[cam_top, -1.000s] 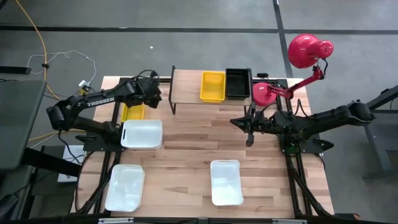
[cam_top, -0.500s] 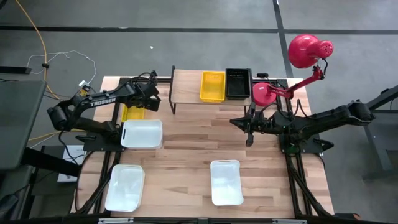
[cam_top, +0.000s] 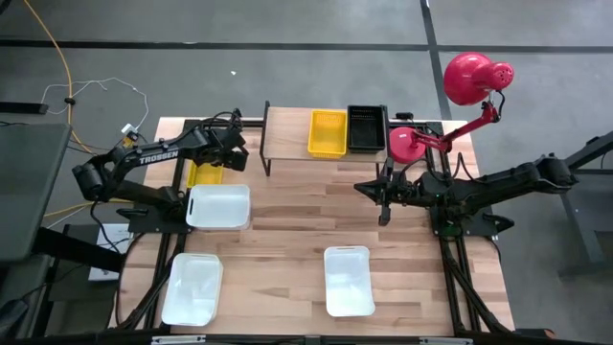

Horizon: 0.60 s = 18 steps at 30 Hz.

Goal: Stack baskets on shelf by color
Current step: Stack the yellow bin on the other yellow bin on the shelf

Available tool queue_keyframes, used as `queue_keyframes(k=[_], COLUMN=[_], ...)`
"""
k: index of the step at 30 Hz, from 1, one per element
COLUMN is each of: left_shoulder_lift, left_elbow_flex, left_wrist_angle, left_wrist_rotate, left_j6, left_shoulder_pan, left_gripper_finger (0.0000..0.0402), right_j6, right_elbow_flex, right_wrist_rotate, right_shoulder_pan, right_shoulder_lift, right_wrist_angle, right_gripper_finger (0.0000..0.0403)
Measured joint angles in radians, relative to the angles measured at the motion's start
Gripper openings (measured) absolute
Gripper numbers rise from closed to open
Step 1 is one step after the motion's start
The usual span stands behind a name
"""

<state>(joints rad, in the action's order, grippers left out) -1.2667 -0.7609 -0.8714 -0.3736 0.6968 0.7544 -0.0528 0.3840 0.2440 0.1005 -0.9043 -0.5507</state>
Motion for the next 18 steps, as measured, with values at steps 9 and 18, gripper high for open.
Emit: queue_keyframes(k=[9, 18], left_shoulder_lift=[-0.047, -0.143], left_elbow_flex=[-0.001, -0.001], left_wrist_angle=[0.016, 0.064], left_wrist_rotate=[-0.031, -0.082], left_j6=[0.016, 0.01], left_shoulder_pan=[0.0, 0.0], left_gripper_finger=[0.0148, 0.0148], right_j6=[-0.019, -0.019], right_elbow_flex=[0.0, 0.0], right_wrist_rotate=[0.0, 0.0], right_shoulder_pan=[0.0, 0.0], right_shoulder_lift=[0.0, 0.0], right_wrist_angle=[0.0, 0.0], right_gripper_finger=[0.0, 0.0])
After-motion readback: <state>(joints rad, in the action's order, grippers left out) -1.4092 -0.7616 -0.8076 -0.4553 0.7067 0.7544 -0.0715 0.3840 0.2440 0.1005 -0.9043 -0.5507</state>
